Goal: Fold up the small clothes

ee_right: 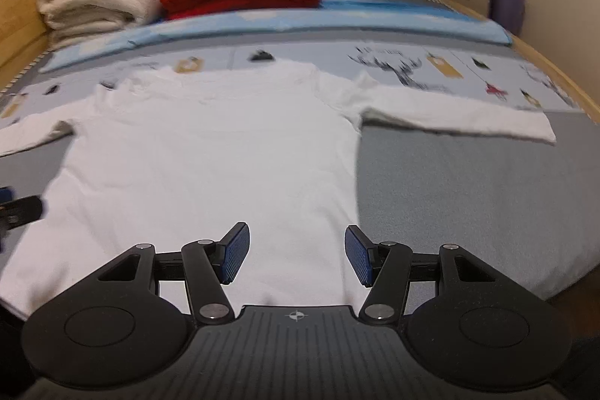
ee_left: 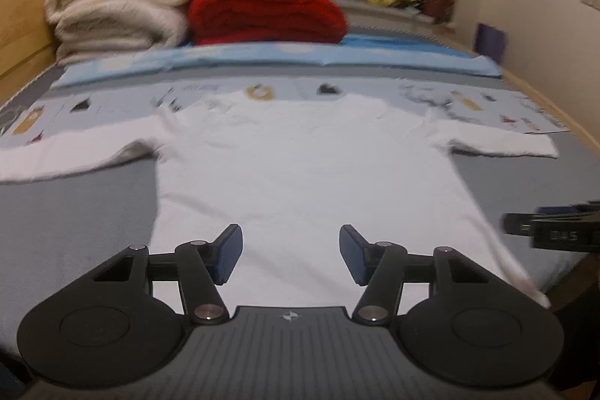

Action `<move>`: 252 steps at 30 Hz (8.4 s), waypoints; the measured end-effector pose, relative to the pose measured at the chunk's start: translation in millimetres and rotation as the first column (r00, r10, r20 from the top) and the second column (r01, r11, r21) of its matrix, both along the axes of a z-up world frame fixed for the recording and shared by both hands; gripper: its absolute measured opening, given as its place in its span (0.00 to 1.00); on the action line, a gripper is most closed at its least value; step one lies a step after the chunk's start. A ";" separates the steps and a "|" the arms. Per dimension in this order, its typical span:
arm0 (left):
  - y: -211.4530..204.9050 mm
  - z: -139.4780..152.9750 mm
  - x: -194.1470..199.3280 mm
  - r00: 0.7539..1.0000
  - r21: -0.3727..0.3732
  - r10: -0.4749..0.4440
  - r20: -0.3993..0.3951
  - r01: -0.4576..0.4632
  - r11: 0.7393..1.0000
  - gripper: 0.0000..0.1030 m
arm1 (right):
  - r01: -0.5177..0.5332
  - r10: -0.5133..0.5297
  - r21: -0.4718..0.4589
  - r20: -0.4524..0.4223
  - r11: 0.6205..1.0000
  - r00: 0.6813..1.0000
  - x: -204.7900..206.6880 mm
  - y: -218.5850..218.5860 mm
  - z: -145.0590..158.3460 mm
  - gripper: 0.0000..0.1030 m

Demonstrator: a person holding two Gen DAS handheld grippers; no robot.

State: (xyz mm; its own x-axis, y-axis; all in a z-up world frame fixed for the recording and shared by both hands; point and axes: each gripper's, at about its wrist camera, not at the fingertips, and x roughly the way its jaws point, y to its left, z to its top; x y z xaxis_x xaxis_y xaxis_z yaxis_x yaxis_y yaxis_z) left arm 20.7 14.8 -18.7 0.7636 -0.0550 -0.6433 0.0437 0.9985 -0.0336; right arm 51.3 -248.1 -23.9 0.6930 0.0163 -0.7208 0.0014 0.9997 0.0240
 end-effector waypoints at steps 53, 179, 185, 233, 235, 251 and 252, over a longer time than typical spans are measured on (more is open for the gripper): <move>52.0 -0.8 7.4 0.979 -0.021 0.112 -0.170 -0.117 0.993 0.60 | 0.112 -0.125 0.116 0.105 0.987 0.987 10.1 -45.2 32.8 0.44; 165.5 56.5 219.6 0.843 -0.278 0.537 0.037 -0.507 0.816 0.03 | -0.173 0.151 0.113 0.183 0.978 0.972 207.7 74.4 50.6 0.06; 108.5 47.7 249.5 0.922 -0.270 0.387 0.034 -0.364 0.891 0.03 | -0.137 0.123 0.116 0.122 0.984 0.985 224.3 68.6 35.4 0.07; 60.9 4.8 320.8 0.933 -0.625 -0.348 -0.096 0.215 0.750 0.05 | -0.481 0.481 -0.038 0.006 0.876 0.877 250.5 128.5 -2.7 0.39; 58.5 3.1 321.3 0.929 -0.632 -0.357 -0.095 0.221 0.743 0.06 | -0.444 0.444 -0.024 0.021 0.896 0.896 252.1 123.2 -0.5 0.20; 195.0 11.4 319.6 0.913 -0.385 0.373 -0.164 -0.407 0.828 0.07 | 0.291 -0.297 0.198 -0.001 0.936 0.955 301.3 -41.4 1.4 0.05; 195.3 6.7 321.5 0.912 -0.379 0.360 -0.196 -0.409 0.830 0.07 | 0.308 -0.310 0.216 -0.023 0.927 0.950 301.6 -47.9 -1.9 0.05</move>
